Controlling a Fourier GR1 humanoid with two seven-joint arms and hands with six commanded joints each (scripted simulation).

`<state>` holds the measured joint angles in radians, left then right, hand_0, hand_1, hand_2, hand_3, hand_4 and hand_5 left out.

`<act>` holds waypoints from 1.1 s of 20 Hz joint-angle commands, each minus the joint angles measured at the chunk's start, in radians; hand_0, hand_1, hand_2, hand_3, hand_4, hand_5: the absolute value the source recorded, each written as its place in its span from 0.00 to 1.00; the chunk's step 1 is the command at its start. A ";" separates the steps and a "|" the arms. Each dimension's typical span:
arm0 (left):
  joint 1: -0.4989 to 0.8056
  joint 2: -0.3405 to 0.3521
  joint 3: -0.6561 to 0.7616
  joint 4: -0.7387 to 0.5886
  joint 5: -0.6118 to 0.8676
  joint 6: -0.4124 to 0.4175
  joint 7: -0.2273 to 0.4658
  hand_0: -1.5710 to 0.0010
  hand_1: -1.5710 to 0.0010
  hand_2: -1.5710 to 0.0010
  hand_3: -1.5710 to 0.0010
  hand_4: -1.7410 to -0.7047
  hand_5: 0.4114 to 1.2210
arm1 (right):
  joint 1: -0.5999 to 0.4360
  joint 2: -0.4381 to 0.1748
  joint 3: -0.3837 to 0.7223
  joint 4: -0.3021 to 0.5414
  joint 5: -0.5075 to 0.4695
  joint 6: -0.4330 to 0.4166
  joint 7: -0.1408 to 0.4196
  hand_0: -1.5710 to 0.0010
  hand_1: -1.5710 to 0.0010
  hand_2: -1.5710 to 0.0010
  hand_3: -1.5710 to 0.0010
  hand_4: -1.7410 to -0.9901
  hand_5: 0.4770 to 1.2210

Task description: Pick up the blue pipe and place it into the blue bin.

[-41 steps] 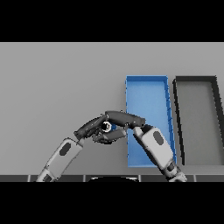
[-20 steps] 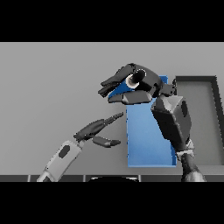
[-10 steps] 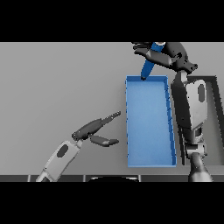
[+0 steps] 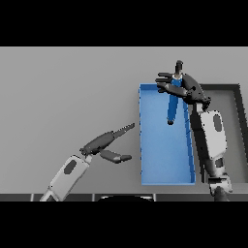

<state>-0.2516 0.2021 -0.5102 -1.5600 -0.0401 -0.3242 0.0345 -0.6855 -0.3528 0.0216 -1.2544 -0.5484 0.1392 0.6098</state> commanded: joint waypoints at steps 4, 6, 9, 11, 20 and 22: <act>-0.003 -0.011 0.004 0.003 0.013 0.001 0.028 1.00 1.00 1.00 1.00 0.83 0.06 | 0.072 -0.059 0.133 0.045 -0.034 -0.019 0.000 0.00 0.00 0.00 0.00 0.20 0.86; 0.009 -0.004 -0.002 -0.015 0.013 -0.002 0.031 1.00 1.00 1.00 1.00 0.83 0.05 | 0.074 -0.106 0.255 0.107 -0.105 -0.080 0.000 0.00 0.07 0.11 0.29 0.26 0.88; 0.001 -0.018 -0.010 -0.011 -0.002 0.012 0.048 1.00 1.00 1.00 1.00 0.83 0.05 | -0.001 -0.215 0.494 0.190 -0.333 -0.188 0.000 0.47 0.52 0.55 0.63 0.46 0.94; 0.003 -0.011 -0.002 -0.007 0.005 0.008 0.049 1.00 1.00 1.00 1.00 0.82 0.05 | -0.031 -0.269 0.606 0.184 -0.418 -0.169 0.000 0.66 0.70 0.71 0.77 0.61 0.89; -0.003 -0.017 0.000 0.007 0.015 -0.003 0.040 1.00 1.00 1.00 1.00 0.81 0.05 | -0.071 -0.307 0.777 0.181 -0.257 -0.154 -0.059 0.95 0.96 0.96 0.97 0.82 0.39; 0.005 -0.023 -0.009 -0.005 0.009 0.004 0.038 1.00 1.00 1.00 1.00 0.80 0.06 | -0.082 -0.305 0.782 0.198 -0.242 -0.158 -0.053 0.97 0.97 0.98 0.98 0.82 0.32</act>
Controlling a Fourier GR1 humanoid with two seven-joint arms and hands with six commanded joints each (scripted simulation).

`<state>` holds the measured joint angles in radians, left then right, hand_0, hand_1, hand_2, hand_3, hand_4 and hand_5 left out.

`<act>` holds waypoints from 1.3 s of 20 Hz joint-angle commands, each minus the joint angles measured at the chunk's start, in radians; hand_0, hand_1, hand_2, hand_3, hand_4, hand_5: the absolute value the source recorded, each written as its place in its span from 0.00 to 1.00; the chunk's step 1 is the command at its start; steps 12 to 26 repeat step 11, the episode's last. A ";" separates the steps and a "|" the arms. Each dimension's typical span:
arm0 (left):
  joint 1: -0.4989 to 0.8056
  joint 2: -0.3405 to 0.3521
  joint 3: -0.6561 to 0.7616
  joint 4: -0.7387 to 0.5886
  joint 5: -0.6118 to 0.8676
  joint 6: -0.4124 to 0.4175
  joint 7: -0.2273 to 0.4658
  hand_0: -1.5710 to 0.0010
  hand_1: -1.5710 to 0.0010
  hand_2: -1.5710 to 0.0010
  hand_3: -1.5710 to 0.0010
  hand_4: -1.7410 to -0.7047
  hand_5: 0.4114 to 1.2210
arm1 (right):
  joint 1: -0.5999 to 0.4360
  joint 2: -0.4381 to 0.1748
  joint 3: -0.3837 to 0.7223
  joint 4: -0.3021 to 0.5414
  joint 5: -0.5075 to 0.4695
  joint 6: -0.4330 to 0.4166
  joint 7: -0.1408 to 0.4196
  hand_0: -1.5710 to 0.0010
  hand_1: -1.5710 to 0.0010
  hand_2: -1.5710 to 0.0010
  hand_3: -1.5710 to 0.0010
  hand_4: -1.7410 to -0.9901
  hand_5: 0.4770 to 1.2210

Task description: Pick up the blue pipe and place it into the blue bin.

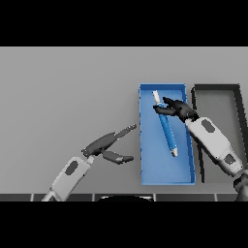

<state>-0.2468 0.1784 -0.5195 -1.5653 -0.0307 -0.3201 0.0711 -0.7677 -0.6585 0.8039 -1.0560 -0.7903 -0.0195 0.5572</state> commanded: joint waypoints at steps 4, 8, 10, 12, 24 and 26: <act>-0.015 0.000 0.012 0.017 0.004 -0.001 0.006 1.00 1.00 1.00 1.00 0.80 0.06 | 0.010 0.004 -0.014 0.003 -0.014 0.010 -0.042 0.99 0.99 0.99 0.99 0.82 0.28; -0.023 -0.012 0.015 0.031 0.009 0.001 0.016 1.00 1.00 1.00 1.00 0.79 0.07 | 0.001 0.007 -0.010 0.024 -0.008 0.032 -0.042 0.99 0.99 0.99 1.00 0.82 0.26; -0.025 -0.006 0.017 0.035 0.010 -0.005 0.005 1.00 1.00 1.00 1.00 0.79 0.07 | 0.013 0.003 -0.011 0.016 -0.014 0.039 -0.052 0.99 0.99 0.99 1.00 0.82 0.27; -0.034 -0.003 0.021 0.044 0.012 -0.011 0.003 1.00 1.00 1.00 1.00 0.79 0.07 | 0.011 -0.004 -0.019 0.012 -0.019 0.037 -0.057 0.99 0.99 0.99 1.00 0.82 0.27; -0.034 -0.003 0.021 0.044 0.012 -0.011 0.003 1.00 1.00 1.00 1.00 0.79 0.07 | 0.011 -0.004 -0.019 0.012 -0.019 0.037 -0.057 0.99 0.99 0.99 1.00 0.82 0.27; -0.034 -0.003 0.021 0.044 0.012 -0.011 0.003 1.00 1.00 1.00 1.00 0.79 0.07 | 0.011 -0.004 -0.019 0.012 -0.019 0.037 -0.057 0.99 0.99 0.99 1.00 0.82 0.27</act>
